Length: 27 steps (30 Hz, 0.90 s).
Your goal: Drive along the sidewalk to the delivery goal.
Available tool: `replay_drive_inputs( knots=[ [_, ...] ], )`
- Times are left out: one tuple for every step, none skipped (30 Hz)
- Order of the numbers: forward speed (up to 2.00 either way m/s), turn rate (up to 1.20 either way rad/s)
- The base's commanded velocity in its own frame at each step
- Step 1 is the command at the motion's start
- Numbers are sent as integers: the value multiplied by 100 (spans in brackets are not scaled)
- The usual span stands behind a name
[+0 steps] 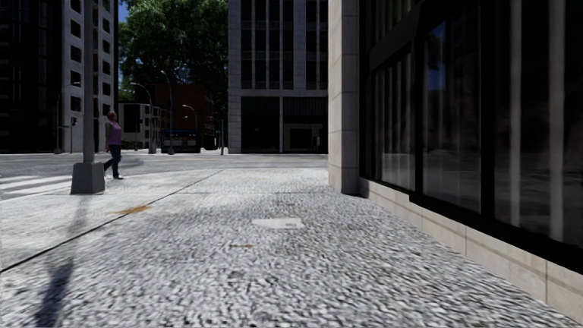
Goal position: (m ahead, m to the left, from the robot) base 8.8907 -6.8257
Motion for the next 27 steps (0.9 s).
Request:
replay_drive_inputs(
  knots=[
    [200,0],
    [200,0],
    [200,0],
    [200,0],
    [200,0],
    [200,0],
    [200,0],
    [200,0],
    [200,0],
    [200,0],
    [200,0],
    [187,0],
    [0,0],
    [0,0],
    [0,0],
    [0,0],
    [0,0],
    [0,0],
    [0,0],
    [0,0],
    [0,0],
    [0,0],
    [0,0],
    [0,0],
    [0,0],
    [0,0],
    [0,0]
  ],
)
